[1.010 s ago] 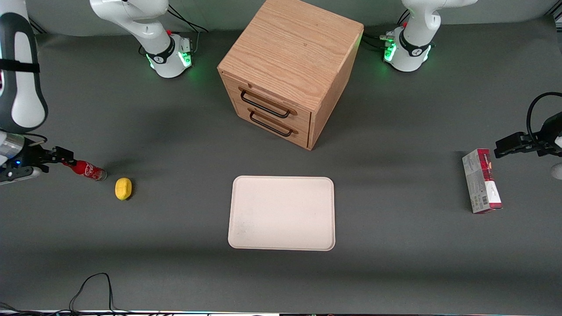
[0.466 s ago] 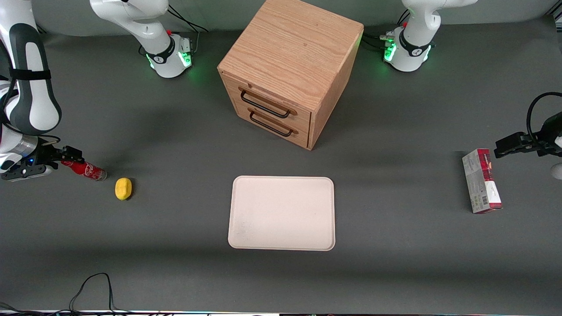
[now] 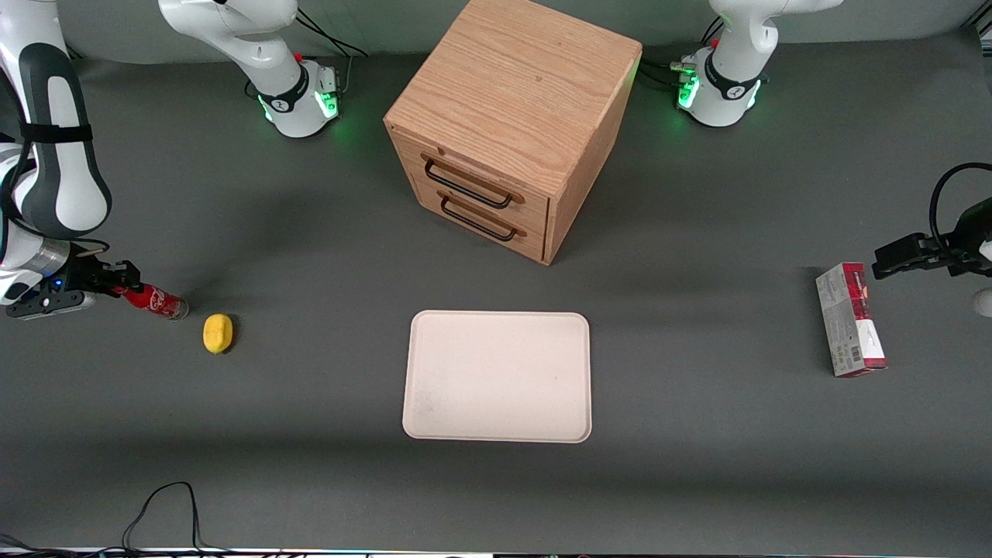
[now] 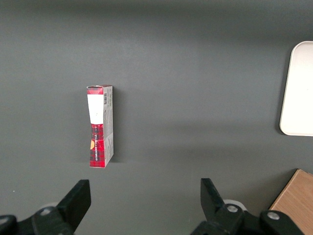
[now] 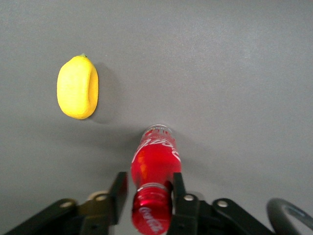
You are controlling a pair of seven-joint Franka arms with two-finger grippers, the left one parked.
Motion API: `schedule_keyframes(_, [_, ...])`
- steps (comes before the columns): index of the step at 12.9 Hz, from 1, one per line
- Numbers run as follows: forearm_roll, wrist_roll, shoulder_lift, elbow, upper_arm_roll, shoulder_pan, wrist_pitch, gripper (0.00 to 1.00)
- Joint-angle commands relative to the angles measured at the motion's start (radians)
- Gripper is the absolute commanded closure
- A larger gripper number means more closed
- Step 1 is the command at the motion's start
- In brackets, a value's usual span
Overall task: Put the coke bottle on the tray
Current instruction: 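Close the right gripper around the bottle's body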
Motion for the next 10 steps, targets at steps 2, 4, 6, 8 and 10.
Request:
schedule_keyframes(2, [0.027, -0.012, 0.005, 0.029, -0.005, 0.012, -0.013, 1.0])
schedule_keyframes(4, [0.027, 0.032, 0.005, 0.127, 0.004, 0.016, -0.132, 1.0])
schedule_keyframes(6, [0.01, 0.079, 0.006, 0.289, 0.04, 0.03, -0.328, 1.0])
schedule_keyframes(8, [-0.034, 0.16, 0.006, 0.444, 0.099, 0.028, -0.496, 1.0])
schedule_keyframes(10, [-0.05, 0.236, 0.006, 0.6, 0.172, 0.025, -0.643, 1.0])
